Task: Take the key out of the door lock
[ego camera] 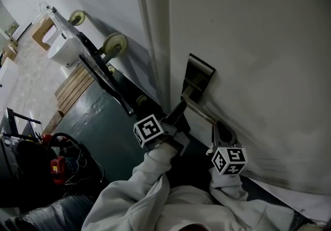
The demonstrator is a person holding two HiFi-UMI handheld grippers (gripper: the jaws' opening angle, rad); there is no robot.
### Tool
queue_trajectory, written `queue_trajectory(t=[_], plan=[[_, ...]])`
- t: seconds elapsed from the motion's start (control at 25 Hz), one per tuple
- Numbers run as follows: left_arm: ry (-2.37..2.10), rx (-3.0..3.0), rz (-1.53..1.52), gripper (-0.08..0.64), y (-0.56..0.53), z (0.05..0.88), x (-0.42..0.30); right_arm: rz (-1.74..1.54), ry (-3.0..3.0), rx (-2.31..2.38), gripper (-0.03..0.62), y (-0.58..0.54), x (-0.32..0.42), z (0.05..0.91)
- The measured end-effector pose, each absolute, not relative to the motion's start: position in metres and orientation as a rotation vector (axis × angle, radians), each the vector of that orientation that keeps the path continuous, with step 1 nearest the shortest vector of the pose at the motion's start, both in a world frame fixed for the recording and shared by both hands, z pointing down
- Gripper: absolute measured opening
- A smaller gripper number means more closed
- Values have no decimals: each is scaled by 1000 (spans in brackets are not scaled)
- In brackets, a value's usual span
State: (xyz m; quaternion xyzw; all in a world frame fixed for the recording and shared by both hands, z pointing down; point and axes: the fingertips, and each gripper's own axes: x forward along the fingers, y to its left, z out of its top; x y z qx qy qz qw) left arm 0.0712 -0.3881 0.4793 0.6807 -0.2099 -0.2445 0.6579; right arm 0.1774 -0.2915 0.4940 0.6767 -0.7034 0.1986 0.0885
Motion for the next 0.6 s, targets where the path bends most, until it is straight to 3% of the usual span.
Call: queue_trajectory(t=[0.6], plan=[[-484, 1535, -554, 26, -380, 480, 63, 598, -2099, 1992, 52, -293, 176, 496]])
